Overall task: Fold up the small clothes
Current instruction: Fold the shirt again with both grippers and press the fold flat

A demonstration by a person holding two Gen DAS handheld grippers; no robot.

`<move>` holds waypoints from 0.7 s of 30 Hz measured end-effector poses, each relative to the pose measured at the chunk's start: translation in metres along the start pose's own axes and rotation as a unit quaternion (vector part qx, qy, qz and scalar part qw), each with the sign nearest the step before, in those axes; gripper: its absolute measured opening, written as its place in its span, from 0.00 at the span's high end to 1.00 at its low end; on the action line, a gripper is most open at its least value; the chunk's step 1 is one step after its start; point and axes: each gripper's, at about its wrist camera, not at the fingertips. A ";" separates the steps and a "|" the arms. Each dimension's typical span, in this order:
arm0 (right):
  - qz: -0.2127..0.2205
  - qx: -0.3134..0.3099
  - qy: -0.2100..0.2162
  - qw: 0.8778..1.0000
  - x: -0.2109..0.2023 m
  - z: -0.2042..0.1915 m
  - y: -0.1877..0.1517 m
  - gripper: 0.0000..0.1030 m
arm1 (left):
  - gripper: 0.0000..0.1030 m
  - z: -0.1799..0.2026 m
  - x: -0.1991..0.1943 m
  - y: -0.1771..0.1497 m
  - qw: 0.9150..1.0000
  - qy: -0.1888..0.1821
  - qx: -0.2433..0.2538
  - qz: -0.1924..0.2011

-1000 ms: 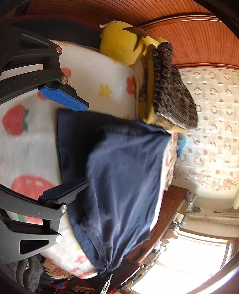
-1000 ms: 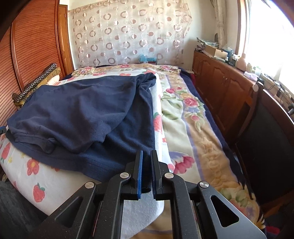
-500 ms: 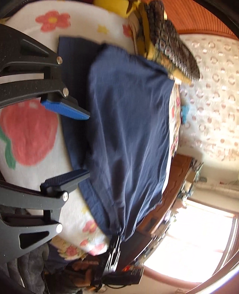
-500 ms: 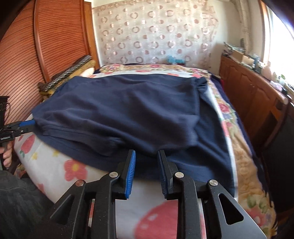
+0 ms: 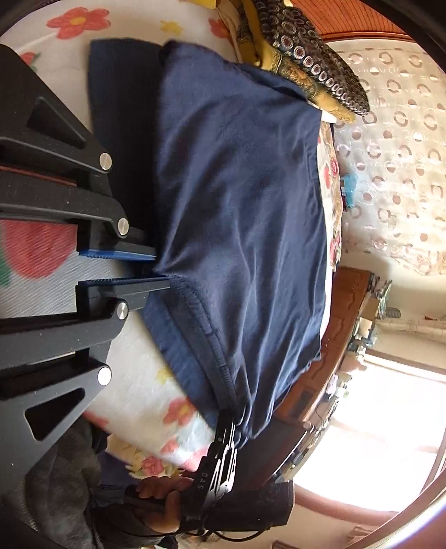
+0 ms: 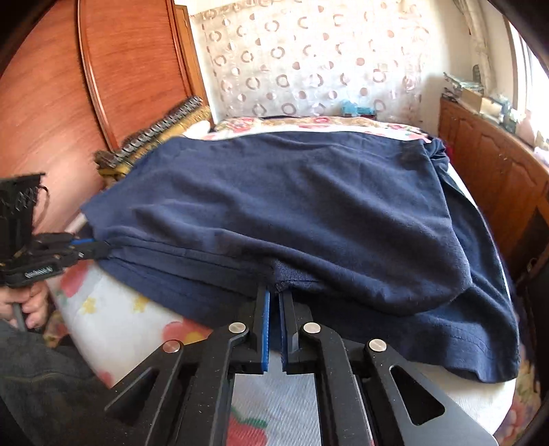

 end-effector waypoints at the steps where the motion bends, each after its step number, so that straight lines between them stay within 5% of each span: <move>1: 0.000 0.000 0.008 1.000 -0.008 0.000 -0.001 0.97 | 0.91 0.001 -0.006 -0.001 1.000 -0.001 -0.001 0.003; 5: -0.004 -0.012 0.017 1.000 -0.028 -0.003 -0.008 0.96 | 0.88 0.002 -0.015 -0.004 1.000 0.010 -0.008 -0.006; 7: -0.013 -0.024 0.007 1.000 -0.030 -0.007 -0.011 0.96 | 0.78 0.002 -0.016 -0.004 1.000 0.028 -0.005 -0.008; 10: -0.015 -0.032 -0.011 0.999 -0.025 -0.008 -0.008 0.89 | 0.64 -0.003 -0.025 -0.002 0.999 0.038 -0.004 0.006; 15: 0.004 -0.036 -0.030 0.999 -0.033 -0.010 0.002 0.71 | 0.55 -0.026 -0.034 0.006 0.997 0.079 -0.016 0.020; 17: 0.009 -0.040 -0.041 0.998 -0.032 -0.013 0.004 0.64 | 0.28 -0.039 -0.035 0.006 0.994 0.098 -0.026 0.026; 21: 0.024 -0.036 -0.050 0.998 -0.027 -0.017 0.006 0.56 | 0.26 -0.063 -0.034 0.004 0.991 0.119 -0.048 0.030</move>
Point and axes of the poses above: each gripper's, at about its wrist camera, not at the fingertips, and x roughly the way its jaws point, z to its right, y to its top, and after that the axes turned 7 degrees about -y, right-handed
